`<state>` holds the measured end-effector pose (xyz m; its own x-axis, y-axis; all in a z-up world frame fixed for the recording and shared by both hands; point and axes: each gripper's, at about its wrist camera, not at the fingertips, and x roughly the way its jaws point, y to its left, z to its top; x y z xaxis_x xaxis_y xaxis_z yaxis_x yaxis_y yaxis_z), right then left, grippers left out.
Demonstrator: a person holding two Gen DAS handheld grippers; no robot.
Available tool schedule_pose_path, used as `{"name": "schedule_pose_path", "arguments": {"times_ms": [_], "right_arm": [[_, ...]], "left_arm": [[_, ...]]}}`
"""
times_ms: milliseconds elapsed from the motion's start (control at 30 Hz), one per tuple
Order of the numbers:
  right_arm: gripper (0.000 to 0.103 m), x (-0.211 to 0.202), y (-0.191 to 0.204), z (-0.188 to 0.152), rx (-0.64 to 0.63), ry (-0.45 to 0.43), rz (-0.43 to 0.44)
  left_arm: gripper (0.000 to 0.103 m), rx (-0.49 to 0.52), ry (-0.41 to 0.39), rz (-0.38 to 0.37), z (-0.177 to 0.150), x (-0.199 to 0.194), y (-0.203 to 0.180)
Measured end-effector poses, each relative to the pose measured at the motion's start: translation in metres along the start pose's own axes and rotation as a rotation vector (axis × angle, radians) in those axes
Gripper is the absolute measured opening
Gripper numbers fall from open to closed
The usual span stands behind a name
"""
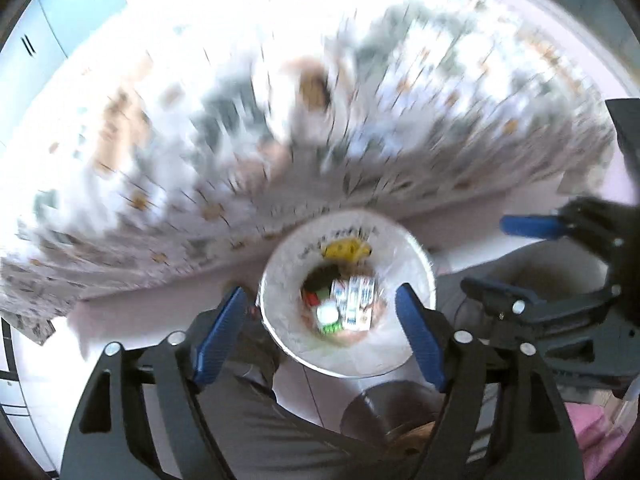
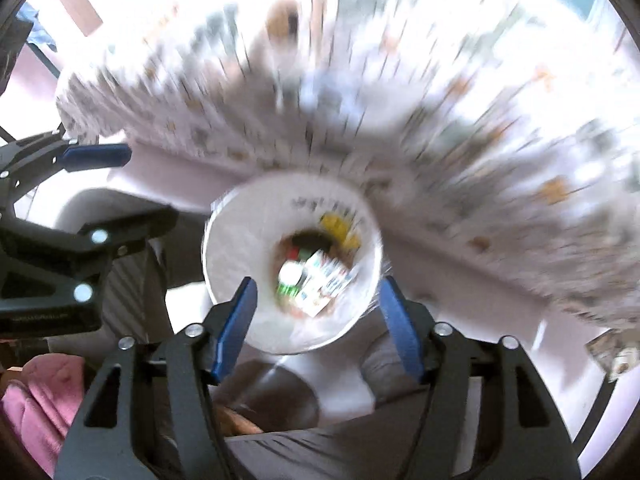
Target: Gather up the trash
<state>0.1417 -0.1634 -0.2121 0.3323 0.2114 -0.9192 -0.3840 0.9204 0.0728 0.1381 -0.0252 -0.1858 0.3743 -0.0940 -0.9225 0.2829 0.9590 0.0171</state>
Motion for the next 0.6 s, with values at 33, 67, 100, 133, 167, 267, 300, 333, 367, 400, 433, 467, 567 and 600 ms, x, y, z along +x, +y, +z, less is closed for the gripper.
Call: {"name": "schedule_pose_path", "arguments": {"times_ms": [33,67,100,133,167,267,300,333,367,400,433,467,567,600], "right_arm": [[0.068,-0.017,0.002,-0.001,-0.002,-0.041,-0.016],[0.070,-0.034,0.004,-0.002,-0.001,-0.080,-0.031],[0.073,-0.048,0.004,-0.004,0.001,-0.112,-0.041],[0.076,-0.062,0.006,-0.006,0.004,-0.148,-0.054],[0.077,-0.076,0.007,-0.008,0.007,-0.181,-0.073],[0.079,-0.106,0.010,-0.016,0.023,-0.256,-0.099],[0.079,-0.113,0.011,-0.019,0.030,-0.274,-0.100],[0.081,-0.122,0.011,-0.022,0.039,-0.293,-0.099],[0.081,-0.131,0.012,-0.025,0.047,-0.314,-0.099],[0.082,-0.139,0.012,-0.028,0.052,-0.333,-0.104],[0.082,-0.147,0.014,-0.032,0.052,-0.359,-0.125],[0.083,-0.153,0.016,-0.036,0.050,-0.374,-0.144],[0.083,-0.168,0.026,-0.047,0.049,-0.417,-0.202],[0.083,-0.171,0.029,-0.050,0.047,-0.423,-0.210]], "left_arm": [[0.083,0.000,-0.034,0.002,-0.001,-0.016,-0.001],[0.085,0.001,-0.069,0.001,-0.003,-0.032,-0.002],[0.086,0.004,-0.104,0.004,-0.005,-0.047,-0.002],[0.088,0.007,-0.134,0.012,-0.008,-0.058,-0.004],[0.090,0.008,-0.172,0.026,-0.010,-0.071,-0.006],[0.092,0.004,-0.271,0.053,-0.017,-0.104,-0.009],[0.093,0.002,-0.293,0.056,-0.018,-0.113,-0.010],[0.093,0.003,-0.318,0.062,-0.020,-0.122,-0.011],[0.093,0.005,-0.337,0.073,-0.022,-0.130,-0.012],[0.094,0.009,-0.356,0.088,-0.025,-0.135,-0.015],[0.094,0.017,-0.373,0.104,-0.028,-0.141,-0.017],[0.094,0.027,-0.385,0.123,-0.031,-0.145,-0.020],[0.095,0.043,-0.409,0.155,-0.042,-0.157,-0.026],[0.095,0.045,-0.411,0.160,-0.044,-0.159,-0.026]]}}
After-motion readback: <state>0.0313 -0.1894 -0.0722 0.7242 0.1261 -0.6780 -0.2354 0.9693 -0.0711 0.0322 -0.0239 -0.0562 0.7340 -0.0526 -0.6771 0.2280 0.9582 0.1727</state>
